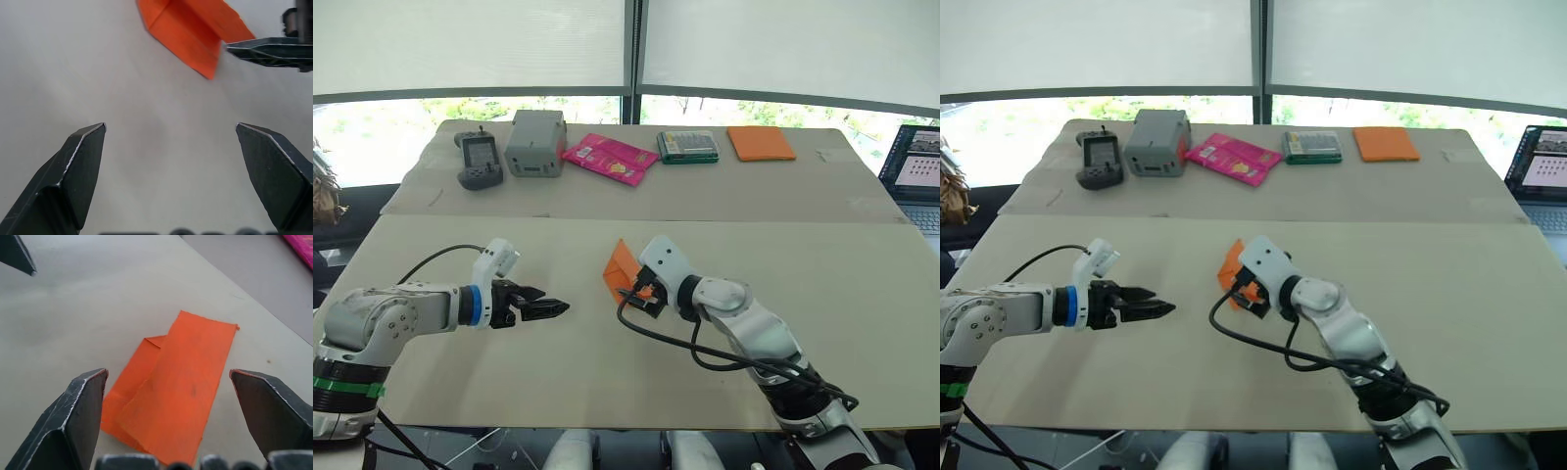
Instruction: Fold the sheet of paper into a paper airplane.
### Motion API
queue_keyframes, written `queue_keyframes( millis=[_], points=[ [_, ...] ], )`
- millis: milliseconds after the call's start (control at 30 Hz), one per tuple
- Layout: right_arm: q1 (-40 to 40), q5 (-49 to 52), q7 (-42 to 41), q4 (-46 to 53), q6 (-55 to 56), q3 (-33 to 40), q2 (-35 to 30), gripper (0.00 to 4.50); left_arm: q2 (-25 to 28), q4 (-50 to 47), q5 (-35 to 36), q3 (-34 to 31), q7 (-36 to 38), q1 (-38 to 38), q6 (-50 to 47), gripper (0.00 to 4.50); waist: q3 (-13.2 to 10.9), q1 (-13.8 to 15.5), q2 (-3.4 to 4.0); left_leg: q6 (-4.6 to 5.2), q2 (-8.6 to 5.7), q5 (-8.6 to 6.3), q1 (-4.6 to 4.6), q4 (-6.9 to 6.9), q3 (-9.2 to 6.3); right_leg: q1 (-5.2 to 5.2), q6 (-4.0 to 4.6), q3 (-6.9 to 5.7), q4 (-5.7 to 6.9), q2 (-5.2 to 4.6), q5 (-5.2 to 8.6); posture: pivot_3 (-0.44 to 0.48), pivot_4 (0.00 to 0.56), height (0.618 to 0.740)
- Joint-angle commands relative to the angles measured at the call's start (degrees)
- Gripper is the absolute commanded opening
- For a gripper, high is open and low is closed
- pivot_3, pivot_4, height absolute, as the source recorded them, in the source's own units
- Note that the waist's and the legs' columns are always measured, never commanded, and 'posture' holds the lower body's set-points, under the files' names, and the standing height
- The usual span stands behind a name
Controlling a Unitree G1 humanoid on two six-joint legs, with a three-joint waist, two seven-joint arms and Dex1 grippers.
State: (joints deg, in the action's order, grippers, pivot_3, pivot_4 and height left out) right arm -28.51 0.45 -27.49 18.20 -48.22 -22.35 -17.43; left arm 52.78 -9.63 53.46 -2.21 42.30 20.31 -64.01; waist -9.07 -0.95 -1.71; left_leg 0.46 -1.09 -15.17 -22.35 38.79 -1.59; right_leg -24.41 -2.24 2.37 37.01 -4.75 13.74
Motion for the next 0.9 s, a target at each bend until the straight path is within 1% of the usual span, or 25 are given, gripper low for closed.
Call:
queue_keyframes(
  millis=[33,200,233,300,400,433,567,633,700,800,867,900],
  points=[
    [-1.33,-0.96,1.02,0.93,-0.71,-0.88,0.94,3.94,0.88,-2.24,-0.02,-1.18,3.31,0.7,-0.08,4.5,0.0,-0.1,0.0,0.01,0.01,0.0,0.0,0.0,0.0,0.0,0.0,0.0,0.01,0.01,0.0,0.0,0.15,0.74],
    [-1.4,-1.96,0.19,1.0,0.85,-2.17,-0.27,2.27,2.57,-3.82,-0.46,-1.79,8.61,-0.25,0.97,4.5,0.0,-0.33,0.0,0.02,0.05,-0.01,0.01,0.0,-0.01,-0.01,0.0,0.0,0.04,0.08,0.0,0.0,0.15,0.74],
    [-1.47,-2.26,-0.45,1.03,1.63,-2.47,-1.07,1.82,2.96,-4.1,-0.79,-1.87,9.65,-0.54,1.56,4.5,0.0,-0.34,0.0,0.02,0.05,-0.01,0.01,0.0,-0.01,-0.01,0.0,0.0,0.04,0.08,0.0,0.0,0.15,0.74],
    [-1.72,-2.92,-2.24,0.99,3.61,-3.19,-3.33,1.19,3.45,-4.02,-1.73,-1.97,11.02,-0.84,2.58,4.5,0.0,-0.37,0.01,0.02,0.05,-0.01,0.02,0.01,0.0,0.0,0.0,0.01,0.03,0.08,0.0,0.0,0.15,0.74],
    [-2.32,-4.02,-6.75,0.47,10.69,-4.62,-8.46,0.15,3.58,-2.83,-3.99,-1.66,12.17,-0.7,4.29,4.5,-0.01,-0.3,0.01,0.03,0.05,-0.01,0.02,0.02,0.01,0.02,-0.01,-0.01,0.01,0.08,0.0,0.0,0.15,0.74],
    [-2.47,-4.11,-9.03,0.51,13.62,-4.95,-10.63,0.07,3.63,-2.55,-4.77,-1.49,12.61,-0.61,4.95,4.5,-0.01,-0.3,0.01,0.04,0.05,-0.01,0.02,0.02,0.01,0.03,-0.01,-0.01,0.0,0.08,0.0,0.0,0.15,0.74],
    [-2.8,-3.49,-16.95,1.29,26.62,-4.32,-17.37,0.07,3.72,-2.67,-6.89,-1.04,16.06,-1.09,8.36,4.5,-0.03,-0.24,0.0,0.11,0.06,-0.06,0.02,0.06,0.01,0.08,-0.02,-0.02,-0.04,0.1,0.01,0.0,0.15,0.74],
    [-3.19,-4.94,-19.89,-0.76,35.26,-4.66,-20.5,0.07,2.66,-3.35,-9.51,-1.18,16.95,-1.69,13.22,4.5,-0.03,-0.25,0.0,0.12,0.08,-0.06,0.02,0.06,0.02,0.08,-0.02,-0.01,-0.04,0.11,0.01,0.0,0.15,0.74],
    [-3.94,-7.29,-21.82,-4.5,45.75,-5.37,-22.93,0.07,1.27,-2.7,-10.18,-1.26,17.43,-1.45,15.02,4.5,-0.03,-0.25,0.0,0.12,0.09,-0.06,0.03,0.06,0.04,0.07,-0.02,0.0,-0.05,0.12,0.01,0.0,0.15,0.74],
    [-5.6,-9.33,-23.79,-10.64,58.86,-6.02,-24.13,0.07,-1.43,-0.87,-9.16,-1.46,19.73,-0.05,16.48,4.5,-0.04,-0.2,-0.03,0.13,0.08,-0.07,0.06,0.08,0.06,0.12,-0.02,0.01,-0.06,0.11,0.01,0.0,0.15,0.74],
    [-7.45,-10.83,-24.13,-15.86,67.47,-6.11,-23.98,0.07,-4.33,5.41,-10.03,-1.72,14.69,5.22,12.29,4.5,-0.06,-0.1,-0.05,0.14,0.12,-0.07,0.05,0.12,0.06,0.12,-0.02,0.0,-0.04,0.14,0.01,0.0,0.15,0.74],
    [-8.05,-10.83,-24.42,-18.09,70.26,-5.91,-23.6,0.07,-4.88,6.72,-11.48,-0.94,14.5,6.6,13.08,4.5,-0.1,0.01,-0.1,0.14,0.11,-0.07,0.04,0.15,0.05,0.11,-0.02,0.0,0.0,0.15,0.01,0.0,0.15,0.74]
  ],
)
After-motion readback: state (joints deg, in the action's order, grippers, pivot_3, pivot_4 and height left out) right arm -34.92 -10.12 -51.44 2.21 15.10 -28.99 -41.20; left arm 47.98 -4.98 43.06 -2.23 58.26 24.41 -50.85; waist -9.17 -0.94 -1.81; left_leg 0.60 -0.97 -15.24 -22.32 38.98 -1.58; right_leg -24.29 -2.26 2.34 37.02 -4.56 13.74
